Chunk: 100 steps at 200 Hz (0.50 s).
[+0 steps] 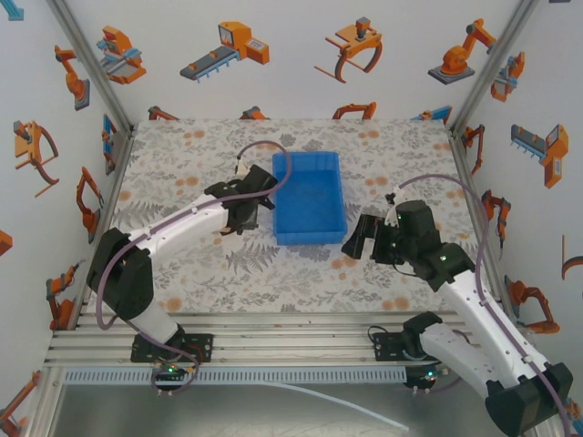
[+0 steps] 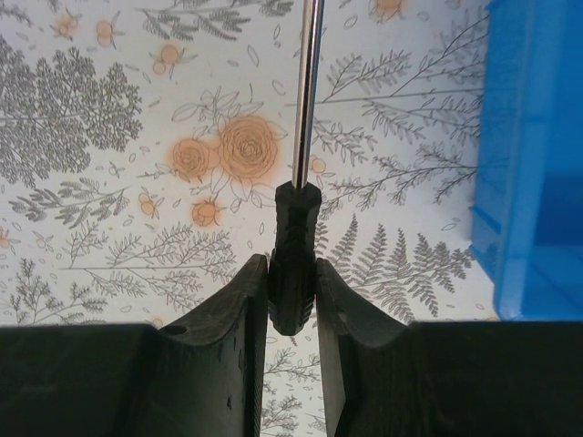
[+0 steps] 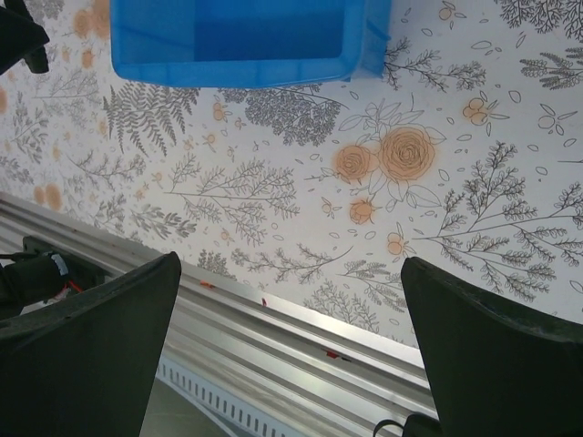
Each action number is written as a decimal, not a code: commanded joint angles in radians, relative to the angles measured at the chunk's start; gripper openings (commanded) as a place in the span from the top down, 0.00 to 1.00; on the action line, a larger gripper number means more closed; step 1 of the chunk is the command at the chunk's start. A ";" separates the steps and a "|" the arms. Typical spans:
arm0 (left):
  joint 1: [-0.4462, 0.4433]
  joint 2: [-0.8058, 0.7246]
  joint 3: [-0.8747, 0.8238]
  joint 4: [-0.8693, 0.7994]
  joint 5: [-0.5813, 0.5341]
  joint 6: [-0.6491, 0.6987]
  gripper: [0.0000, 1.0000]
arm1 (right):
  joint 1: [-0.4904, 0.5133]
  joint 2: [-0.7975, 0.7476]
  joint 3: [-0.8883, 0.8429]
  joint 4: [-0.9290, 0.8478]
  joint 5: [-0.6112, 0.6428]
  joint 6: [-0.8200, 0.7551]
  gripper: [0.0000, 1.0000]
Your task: Put the screwdriver in the bin
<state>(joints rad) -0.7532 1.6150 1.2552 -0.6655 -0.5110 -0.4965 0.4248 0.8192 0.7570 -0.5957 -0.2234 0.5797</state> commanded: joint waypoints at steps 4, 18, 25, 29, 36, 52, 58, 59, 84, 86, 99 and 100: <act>-0.007 -0.015 0.060 -0.001 0.003 0.071 0.85 | 0.017 -0.002 0.027 0.021 0.021 0.003 0.01; -0.010 -0.005 0.081 0.001 0.016 0.085 0.85 | 0.021 -0.007 0.025 0.018 0.028 0.004 0.01; -0.013 0.001 0.093 0.001 0.022 0.092 0.85 | 0.023 -0.009 0.024 0.017 0.029 0.006 0.01; -0.015 0.006 0.102 0.000 0.022 0.095 0.85 | 0.024 -0.010 0.024 0.016 0.029 0.005 0.01; -0.021 0.012 0.115 0.000 0.023 0.103 0.85 | 0.026 -0.009 0.024 0.015 0.028 0.005 0.01; -0.035 0.032 0.158 -0.006 0.026 0.117 0.85 | 0.031 -0.008 0.025 0.012 0.030 0.005 0.01; -0.042 0.041 0.175 -0.011 0.027 0.119 0.85 | 0.032 -0.008 0.025 0.011 0.032 0.004 0.01; -0.042 0.044 0.179 -0.012 0.027 0.119 0.85 | 0.032 -0.008 0.025 0.010 0.033 0.004 0.01; -0.071 0.092 0.270 -0.027 0.033 0.138 0.85 | 0.038 -0.014 0.027 0.004 0.044 0.004 0.01; -0.074 0.096 0.276 -0.026 0.033 0.140 0.85 | 0.039 -0.014 0.027 0.004 0.045 0.005 0.01; -0.091 0.120 0.320 -0.027 0.038 0.150 0.85 | 0.043 -0.017 0.028 -0.001 0.048 0.004 0.01; -0.092 0.122 0.323 -0.027 0.040 0.150 0.85 | 0.043 -0.018 0.028 0.000 0.048 0.004 0.01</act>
<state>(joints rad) -0.8165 1.6985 1.5024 -0.6727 -0.4835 -0.3904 0.4538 0.8177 0.7570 -0.5934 -0.1967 0.5797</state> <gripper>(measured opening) 0.287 0.993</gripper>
